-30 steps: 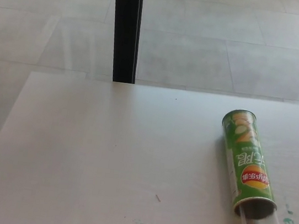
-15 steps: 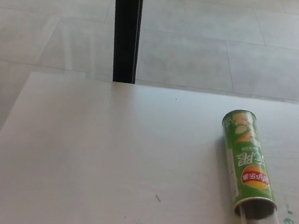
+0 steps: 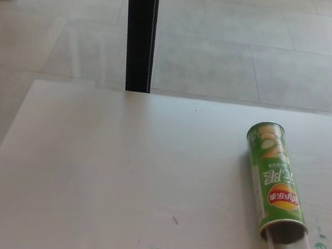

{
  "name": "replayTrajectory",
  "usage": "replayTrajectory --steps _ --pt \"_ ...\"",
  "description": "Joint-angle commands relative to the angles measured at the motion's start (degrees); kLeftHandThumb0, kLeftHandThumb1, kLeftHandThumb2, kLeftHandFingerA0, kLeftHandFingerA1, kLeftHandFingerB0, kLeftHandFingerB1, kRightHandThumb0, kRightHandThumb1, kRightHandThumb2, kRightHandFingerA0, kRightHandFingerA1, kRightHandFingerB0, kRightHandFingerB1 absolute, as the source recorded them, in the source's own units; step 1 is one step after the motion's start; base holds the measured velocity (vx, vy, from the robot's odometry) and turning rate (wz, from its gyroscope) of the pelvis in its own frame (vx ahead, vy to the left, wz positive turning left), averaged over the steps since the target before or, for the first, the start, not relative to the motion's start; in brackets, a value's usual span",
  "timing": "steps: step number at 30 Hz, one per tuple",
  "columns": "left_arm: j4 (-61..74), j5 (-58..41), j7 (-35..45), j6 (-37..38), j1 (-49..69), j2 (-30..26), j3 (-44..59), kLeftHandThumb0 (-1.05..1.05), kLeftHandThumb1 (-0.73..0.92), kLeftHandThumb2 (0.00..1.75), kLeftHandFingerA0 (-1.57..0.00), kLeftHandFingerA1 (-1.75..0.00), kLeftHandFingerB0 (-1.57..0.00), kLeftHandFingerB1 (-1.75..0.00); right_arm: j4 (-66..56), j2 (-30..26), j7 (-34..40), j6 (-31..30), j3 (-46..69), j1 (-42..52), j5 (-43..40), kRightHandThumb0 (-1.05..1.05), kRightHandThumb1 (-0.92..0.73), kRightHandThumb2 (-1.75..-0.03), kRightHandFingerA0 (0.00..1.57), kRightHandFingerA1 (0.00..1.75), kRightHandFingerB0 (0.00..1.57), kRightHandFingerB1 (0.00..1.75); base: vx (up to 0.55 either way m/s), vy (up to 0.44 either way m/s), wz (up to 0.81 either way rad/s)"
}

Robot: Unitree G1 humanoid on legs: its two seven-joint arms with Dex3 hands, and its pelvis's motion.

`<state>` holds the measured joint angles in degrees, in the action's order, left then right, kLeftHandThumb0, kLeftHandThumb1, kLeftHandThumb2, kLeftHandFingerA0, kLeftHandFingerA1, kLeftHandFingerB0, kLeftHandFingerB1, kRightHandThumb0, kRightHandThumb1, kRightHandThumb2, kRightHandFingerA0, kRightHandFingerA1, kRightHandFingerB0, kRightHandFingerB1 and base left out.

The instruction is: Use the right hand as a fist to push the chips tray inside its container kept in the middle of the desk

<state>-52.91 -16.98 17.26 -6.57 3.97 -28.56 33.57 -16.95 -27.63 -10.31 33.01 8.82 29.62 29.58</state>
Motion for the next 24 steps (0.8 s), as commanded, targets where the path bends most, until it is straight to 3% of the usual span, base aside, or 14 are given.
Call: replayTrajectory --steps 1,5,6,7,10,11,12,13,14,15,17,18,19,24 --pt "-0.2 -0.4 0.4 1.7 1.2 -2.4 0.5 -0.91 0.64 1.61 -0.13 -0.9 -0.09 -0.65 3.6 -4.5 0.8 -6.7 -3.2 -3.7 19.7 -0.65 -0.83 -0.65 0.98 0.83 0.78 0.54 0.0 0.0 0.0" --pt "-1.5 0.3 -0.6 2.1 0.5 -2.8 0.2 -0.87 0.62 1.58 -0.19 -0.91 -0.08 -0.64 4.4 -4.9 1.0 -8.7 -4.5 -5.9 22.3 -0.66 -0.84 -0.65 0.96 0.84 0.78 0.54 0.0 0.0 0.0" --pt "-1.0 0.4 -0.5 2.0 0.7 -2.8 0.0 -0.88 0.61 1.59 -0.18 -0.91 -0.09 -0.66 5.2 -5.4 1.0 -9.8 -5.5 -7.0 24.6 -0.71 -0.66 -0.97 0.93 0.94 0.72 0.63 0.0 0.0 0.0" --pt "-0.5 0.5 -0.8 1.6 0.8 -2.7 0.0 -0.87 0.61 1.58 -0.2 -0.92 -0.08 -0.65 6.8 -6.0 2.1 -9.3 -6.2 -7.8 25.4 -0.71 -0.67 -0.98 0.93 0.96 0.72 0.64 0.0 0.0 0.0" --pt "1.3 0.3 -0.5 1.3 1.7 -2.5 0.0 -0.78 0.45 1.66 -0.15 -1.27 0.0 -0.78 8.2 -6.3 4.0 -9.7 -7.3 -8.3 27.1 -0.67 -0.86 -0.66 0.93 0.98 0.8 0.55 0.0 0.0 0.0" --pt "0.9 0.2 -0.5 1.5 1.7 -2.6 0.2 -0.74 0.45 1.67 -0.14 -1.25 0.0 -0.76 8.3 -6.3 3.5 -10.5 -7.8 -8.4 27.8 -0.67 -0.86 -0.66 0.92 0.98 0.79 0.54 0.0 0.0 0.0" --pt "-0.4 0.3 -0.6 1.8 1.3 -2.8 0.2 -0.9 0.57 1.58 -0.19 -0.92 -0.05 -0.65 8.9 -6.3 3.3 -10.9 -8.3 -8.6 28.1 -0.66 -0.83 -0.66 0.93 1.01 0.78 0.54 0.0 0.0 0.0" --pt "-2.1 0.5 -0.8 2.1 0.5 -3.1 0.1 -0.9 0.57 1.58 -0.19 -0.92 -0.05 -0.65 9.7 -6.3 3.4 -11.1 -8.8 -9.0 27.9 -0.66 -0.83 -0.66 0.93 1.01 0.78 0.54 0.0 0.0 0.0" --pt "-1.8 0.5 -0.4 2.1 0.7 -3.2 0.0 -0.74 0.45 1.65 -0.11 -1.2 0.0 -0.71 9.7 -6.3 3.4 -11.3 -8.9 -9.0 28.2 -0.66 -0.84 -0.65 0.92 1.03 0.78 0.53 0.0 0.0 0.0" --pt "-2.1 0.8 -0.3 2.2 0.8 -3.4 -0.3 -0.9 0.56 1.56 -0.19 -0.9 -0.03 -0.64 10.1 -6.3 4.8 -12.0 -9.6 -9.4 30.0 -0.67 -0.85 -0.65 0.95 1.04 0.81 0.53 0.0 0.0 0.0" --pt "-2.4 1.0 -0.6 2.5 1.0 -3.3 -0.3 -0.87 0.56 1.56 -0.21 -0.91 -0.01 -0.65 10.4 -6.4 5.7 -12.9 -10.3 -9.5 31.4 -0.67 -0.85 -0.66 0.93 1.05 0.8 0.54 0.0 0.0 0.0" --pt "-1.7 1.1 0.0 2.6 1.4 -3.4 -0.5 -0.87 0.55 1.57 -0.2 -0.91 -0.02 -0.66 10.8 -6.5 5.9 -12.9 -10.5 -9.7 31.4 -0.71 -0.65 -0.95 0.94 1.04 0.74 0.63 0.0 0.0 0.0" --pt "-1.9 1.0 0.1 2.5 1.5 -3.5 -0.4 -0.85 0.56 1.57 -0.18 -0.9 0.0 -0.63 10.7 -6.5 5.5 -13.5 -10.8 -9.8 31.5 -0.67 -0.85 -0.66 0.93 1.09 0.79 0.53 0.0 0.0 0.0" --pt "-1.9 1.3 -1.2 2.5 1.4 -3.6 -0.5 -0.88 0.56 1.57 -0.21 -0.9 -0.02 -0.61 11.9 -6.8 6.9 -14.2 -12.3 -12.3 32.2 -0.67 -0.83 -0.65 0.99 1.1 0.79 0.56 0.0 0.0 0.0"
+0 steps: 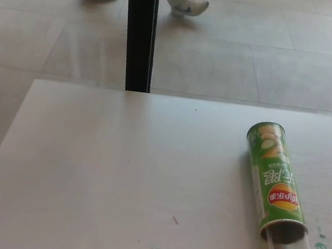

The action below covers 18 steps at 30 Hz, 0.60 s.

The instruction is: Use the right hand as a fist to push the chips tray inside its container kept in the middle of the desk

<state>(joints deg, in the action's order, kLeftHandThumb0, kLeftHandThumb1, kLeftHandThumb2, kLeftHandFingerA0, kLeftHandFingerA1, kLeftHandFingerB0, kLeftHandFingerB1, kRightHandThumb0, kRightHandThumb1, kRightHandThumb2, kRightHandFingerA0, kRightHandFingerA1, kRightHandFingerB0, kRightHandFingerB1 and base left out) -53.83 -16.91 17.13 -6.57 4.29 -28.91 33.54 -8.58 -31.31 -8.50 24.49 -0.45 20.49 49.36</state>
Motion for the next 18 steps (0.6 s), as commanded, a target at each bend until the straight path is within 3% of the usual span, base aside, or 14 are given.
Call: replayTrajectory --steps 1,3,13,14,16,17,18 --pt "-1.0 1.1 -1.2 2.2 1.0 -3.3 -0.4 -0.88 0.57 1.57 -0.22 -0.91 -0.01 -0.61 3.2 -3.2 4.5 -6.3 -3.2 -3.5 12.8 -0.68 -0.85 -0.65 0.96 1.15 0.76 0.57 0.0 0.0 0.0" --pt "0.4 1.1 -0.9 2.0 1.7 -3.2 -0.6 -0.84 0.57 1.58 -0.24 -0.93 0.0 -0.62 2.0 -3.1 3.2 -7.6 -3.5 -4.2 13.5 -0.69 -0.86 -0.66 0.94 1.24 0.77 0.57 0.0 0.0 0.0" --pt "-1.2 0.8 -0.4 3.5 1.8 -3.5 -0.8 -0.89 0.59 1.61 -0.22 -0.94 -0.03 -0.61 -0.4 -5.3 0.5 -10.9 -4.7 -8.8 13.8 -0.7 -0.87 -0.65 0.95 1.18 0.76 0.52 0.0 0.0 0.0" --pt "-1.5 0.5 0.3 3.6 1.9 -3.6 -0.8 -0.74 0.41 1.68 -0.16 -1.21 0.0 -0.64 -0.4 -5.8 -0.2 -10.7 -4.7 -9.6 12.9 -0.7 -0.87 -0.66 0.93 1.2 0.75 0.52 0.0 0.0 0.0" --pt "-1.1 0.0 0.7 3.8 2.4 -3.5 -0.6 -0.78 0.41 1.67 -0.15 -1.23 0.0 -0.69 -1.2 -6.4 -1.8 -11.3 -4.5 -11.0 12.2 -0.7 -0.87 -0.66 0.92 1.18 0.74 0.5 0.0 0.0 0.0" --pt "-0.9 -0.1 1.2 4.4 2.7 -3.5 -0.6 -0.89 0.61 1.59 -0.16 -0.91 -0.06 -0.61 -1.6 -6.7 -1.4 -10.7 -3.9 -12.1 10.6 -0.69 -0.85 -0.65 0.97 1.15 0.76 0.52 0.0 0.0 0.0" --pt "-1.2 -0.2 0.5 3.9 2.3 -3.4 -0.4 -0.83 0.57 1.56 -0.2 -0.92 -0.03 -0.6 -2.2 -7.1 -2.5 -10.8 -3.6 -12.9 9.8 -0.7 -0.86 -0.65 0.95 1.16 0.76 0.52 0.0 0.0 0.0"
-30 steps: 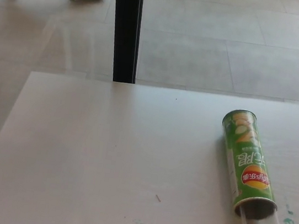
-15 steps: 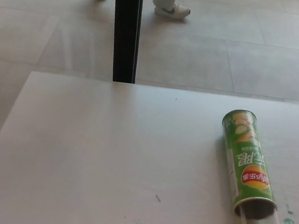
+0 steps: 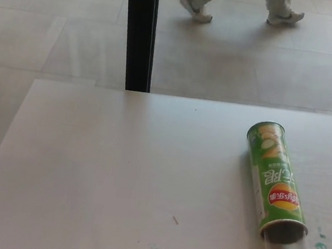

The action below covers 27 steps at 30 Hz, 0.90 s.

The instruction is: Use the right hand as a fist to push the chips tray inside its container kept in the middle of the desk

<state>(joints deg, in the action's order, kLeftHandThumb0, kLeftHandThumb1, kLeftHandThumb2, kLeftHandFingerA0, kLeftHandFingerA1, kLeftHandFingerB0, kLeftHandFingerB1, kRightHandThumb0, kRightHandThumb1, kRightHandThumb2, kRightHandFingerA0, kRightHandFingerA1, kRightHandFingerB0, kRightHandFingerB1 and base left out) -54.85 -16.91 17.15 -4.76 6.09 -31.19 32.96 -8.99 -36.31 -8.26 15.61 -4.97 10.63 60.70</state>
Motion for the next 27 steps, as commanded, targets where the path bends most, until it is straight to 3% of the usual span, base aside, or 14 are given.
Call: replayTrajectory --steps 1,2,3,4,5,6,9,10,11,13,14,19,27 --pt "-0.3 -0.3 0.1 1.8 0.3 -1.1 0.2 -0.83 0.57 1.56 -0.2 -0.92 -0.03 -0.6 -2.1 -2.3 -3.2 -2.1 0.9 -3.3 -1.9 -0.7 -0.86 -0.65 0.95 1.16 0.76 0.52 0.0 0.0 0.0" --pt "-0.3 -0.3 0.1 1.9 0.3 -1.1 0.2 -0.83 0.57 1.56 -0.2 -0.92 -0.03 -0.6 -2.1 -2.3 -3.3 -2.2 0.9 -3.4 -2.0 -0.7 -0.86 -0.65 0.95 1.16 0.76 0.52 0.0 0.0 0.0" --pt "-0.9 -0.1 0.3 2.0 0.1 -1.2 0.0 -0.76 0.41 1.66 -0.16 -1.22 0.0 -0.62 -2.3 -2.7 -3.7 -2.3 0.9 -3.8 -2.1 -0.71 -0.87 -0.66 0.95 1.15 0.76 0.52 0.0 0.0 0.0" --pt "-1.0 -0.1 0.3 2.0 0.1 -1.2 0.0 -0.76 0.41 1.66 -0.16 -1.22 0.0 -0.62 -2.4 -2.7 -3.7 -2.3 0.8 -3.8 -2.1 -0.71 -0.87 -0.66 0.95 1.15 0.76 0.52 0.0 0.0 0.0" --pt "-1.2 -0.4 0.4 2.1 0.1 -1.2 0.2 -0.77 0.41 1.65 -0.18 -1.25 0.0 -0.65 -4.7 -3.1 -8.3 -4.0 1.0 -4.1 -2.5 -0.69 -0.86 -0.66 0.97 1.0 0.76 0.5 0.0 0.0 0.0" --pt "-0.1 -0.5 0.4 1.7 0.5 -1.0 0.2 -0.87 0.59 1.57 -0.2 -0.92 -0.05 -0.61 -5.6 -3.7 -9.3 -4.1 1.0 -4.1 -2.7 -0.71 -0.86 -0.65 0.99 1.09 0.79 0.49 0.0 0.0 0.0" --pt "1.5 -0.9 1.3 1.4 1.4 -0.8 0.3 -0.92 0.6 1.6 -0.17 -0.92 -0.05 -0.61 -6.2 -3.9 -10.4 -4.5 1.0 -4.0 -3.2 -0.71 -0.86 -0.65 0.98 1.11 0.79 0.49 0.0 0.0 0.0" --pt "1.3 -1.6 1.4 1.1 1.3 -0.6 0.9 -0.77 0.38 1.67 -0.14 -1.26 0.0 -0.66 -7.4 -4.1 -12.6 -5.3 0.9 -4.3 -3.4 -0.71 -0.84 -0.66 0.98 0.85 0.82 0.5 0.0 0.0 0.0" --pt "1.2 -1.9 1.5 1.0 1.2 -0.6 1.1 -0.77 0.38 1.67 -0.14 -1.26 0.0 -0.66 -7.9 -4.1 -13.6 -5.6 0.8 -4.5 -3.5 -0.71 -0.84 -0.66 0.98 0.85 0.82 0.5 0.0 0.0 0.0" --pt "0.8 -1.3 1.8 1.6 1.2 -0.7 0.8 -0.77 0.39 1.67 -0.14 -1.23 0.0 -0.62 -8.7 -4.0 -15.4 -6.4 0.9 -4.3 -4.5 -0.7 -0.84 -0.66 0.98 0.74 0.82 0.49 0.0 0.0 0.0" --pt "0.8 -1.1 2.1 1.8 1.4 -0.8 0.6 -0.9 0.59 1.6 -0.14 -0.9 -0.05 -0.61 -8.6 -3.9 -15.0 -6.2 0.9 -4.1 -4.8 -0.71 -0.84 -0.66 0.99 0.75 0.82 0.49 0.0 0.0 0.0" --pt "-1.9 -1.1 2.5 2.5 0.2 -1.2 0.6 -0.9 0.61 1.59 -0.12 -0.9 -0.04 -0.59 -8.7 -2.7 -15.7 -7.1 -0.1 -4.2 -5.1 -0.71 -0.84 -0.66 0.96 0.88 0.78 0.48 0.0 0.0 0.0" --pt "-0.8 -1.5 2.7 2.6 0.6 -1.3 1.1 -0.9 0.63 1.6 -0.1 -0.88 -0.02 -0.57 -7.0 -0.3 -14.2 -8.5 -2.8 -3.7 -4.7 -0.72 -0.85 -0.66 0.97 0.81 0.79 0.49 0.0 0.0 0.0"
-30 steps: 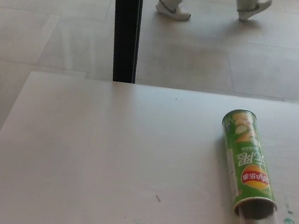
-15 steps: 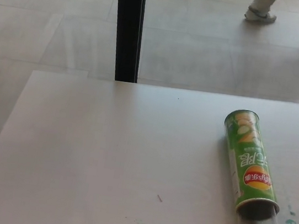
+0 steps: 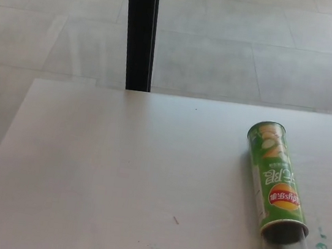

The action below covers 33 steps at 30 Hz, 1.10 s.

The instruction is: Use the right hand as a fist to push the chips tray inside its container kept in the middle of the desk

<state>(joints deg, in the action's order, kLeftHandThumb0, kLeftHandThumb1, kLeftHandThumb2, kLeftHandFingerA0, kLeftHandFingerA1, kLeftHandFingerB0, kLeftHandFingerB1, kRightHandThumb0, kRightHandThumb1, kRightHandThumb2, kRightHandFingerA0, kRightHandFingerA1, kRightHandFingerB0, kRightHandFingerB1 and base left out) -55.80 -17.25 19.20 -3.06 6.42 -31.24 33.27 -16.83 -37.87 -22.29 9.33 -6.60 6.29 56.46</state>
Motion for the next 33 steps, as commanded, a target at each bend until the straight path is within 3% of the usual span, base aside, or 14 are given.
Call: replayTrajectory --steps 1,2,15,16,18,20,21,24,25,27,29,30,31,33 --pt "0.0 -1.0 0.4 0.8 0.2 -1.3 0.7 -0.89 0.64 1.6 -0.12 -0.89 -0.02 -0.57 0.9 1.3 -0.5 -2.3 -1.4 0.7 -0.6 -0.74 -0.65 -0.96 0.95 0.87 0.73 0.61 0.0 0.0 0.0" --pt "-0.4 -0.6 0.3 1.0 0.1 -1.5 0.6 -0.9 0.62 1.6 -0.13 -0.9 -0.01 -0.56 1.0 1.7 -0.3 -2.5 -1.8 0.9 -0.3 -0.7 -0.85 -0.66 0.93 0.85 0.75 0.49 0.0 0.0 0.0" --pt "1.1 -1.6 0.4 -0.4 1.3 -1.2 1.6 -0.86 0.65 1.61 -0.15 -0.91 -0.03 -0.58 3.2 3.8 1.8 -5.6 -2.9 -2.3 1.4 -0.67 -0.84 -0.65 0.93 1.04 0.68 0.49 0.0 0.0 0.0" --pt "0.4 -1.6 0.9 0.2 1.1 -1.3 1.7 -0.8 0.45 1.65 -0.1 -1.2 0.0 -0.49 3.7 3.7 2.6 -5.7 -2.9 -2.8 1.9 -0.67 -0.83 -0.65 0.93 1.03 0.69 0.48 0.0 0.0 0.0" --pt "-0.2 -1.2 1.1 0.9 1.0 -1.5 1.4 -0.87 0.66 1.61 -0.11 -0.89 -0.02 -0.55 5.1 3.8 4.1 -5.7 -2.6 -4.3 1.3 -0.66 -0.8 -0.64 0.93 1.09 0.69 0.51 0.0 0.0 0.0" --pt "-0.8 -1.1 1.1 1.2 1.0 -1.8 1.3 -0.88 0.66 1.61 -0.1 -0.89 -0.01 -0.55 5.5 3.9 4.2 -5.9 -2.8 -4.9 1.5 -0.66 -0.81 -0.65 0.93 1.14 0.68 0.5 0.0 0.0 0.0" --pt "-0.2 -1.2 0.8 0.6 1.2 -1.7 1.3 -0.83 0.48 1.65 -0.21 -1.07 0.0 -0.46 5.6 4.1 3.6 -6.7 -2.9 -6.0 1.6 -0.65 -0.8 -0.64 0.95 1.07 0.69 0.5 0.0 0.0 0.0" --pt "-0.3 -1.3 0.4 0.7 1.2 -1.6 1.4 -0.81 0.58 1.53 -0.19 -0.91 0.0 -0.55 5.6 4.0 3.4 -7.3 -3.5 -7.0 2.8 -0.66 -0.81 -0.64 0.95 1.09 0.71 0.5 0.0 0.0 0.0" --pt "-0.8 -1.3 0.4 0.9 1.1 -1.7 1.3 -0.76 0.53 1.6 -0.13 -1.23 0.0 -0.43 6.2 3.8 3.6 -7.4 -4.2 -8.2 4.1 -0.65 -0.81 -0.65 0.96 1.17 0.71 0.51 0.0 0.0 0.0" --pt "-1.0 -1.3 0.4 1.0 1.0 -1.7 1.3 -0.76 0.53 1.6 -0.13 -1.23 0.0 -0.43 6.5 3.6 3.8 -7.6 -4.7 -8.7 4.3 -0.65 -0.81 -0.65 0.96 1.17 0.71 0.51 0.0 0.0 0.0" --pt "0.2 -1.3 0.9 1.8 1.4 -1.8 1.2 -0.88 0.66 1.6 -0.15 -0.91 -0.04 -0.58 8.3 4.5 3.3 -8.6 -6.1 -10.7 5.0 -0.65 -0.82 -0.65 0.91 1.09 0.68 0.52 0.0 0.0 0.0" --pt "0.1 -1.9 1.0 1.2 1.3 -1.7 1.7 -0.81 0.49 1.64 -0.23 -1.1 0.0 -0.52 8.7 4.6 3.2 -8.8 -6.5 -10.9 5.0 -0.64 -0.82 -0.64 0.93 1.03 0.68 0.51 0.0 0.0 0.0" --pt "0.3 -2.0 0.6 0.8 1.2 -1.7 1.8 -0.83 0.66 1.58 -0.16 -0.9 -0.02 -0.57 9.3 4.9 2.8 -9.2 -7.0 -11.2 5.0 -0.64 -0.82 -0.64 0.94 0.91 0.66 0.48 0.0 0.0 0.0" --pt "0.0 -1.5 -0.1 1.2 1.0 -1.8 1.6 -0.89 0.66 1.61 -0.18 -0.93 -0.03 -0.58 10.4 5.7 2.8 -9.9 -8.0 -11.4 5.2 -0.63 -0.81 -0.64 0.96 0.97 0.64 0.48 0.0 0.0 0.0"
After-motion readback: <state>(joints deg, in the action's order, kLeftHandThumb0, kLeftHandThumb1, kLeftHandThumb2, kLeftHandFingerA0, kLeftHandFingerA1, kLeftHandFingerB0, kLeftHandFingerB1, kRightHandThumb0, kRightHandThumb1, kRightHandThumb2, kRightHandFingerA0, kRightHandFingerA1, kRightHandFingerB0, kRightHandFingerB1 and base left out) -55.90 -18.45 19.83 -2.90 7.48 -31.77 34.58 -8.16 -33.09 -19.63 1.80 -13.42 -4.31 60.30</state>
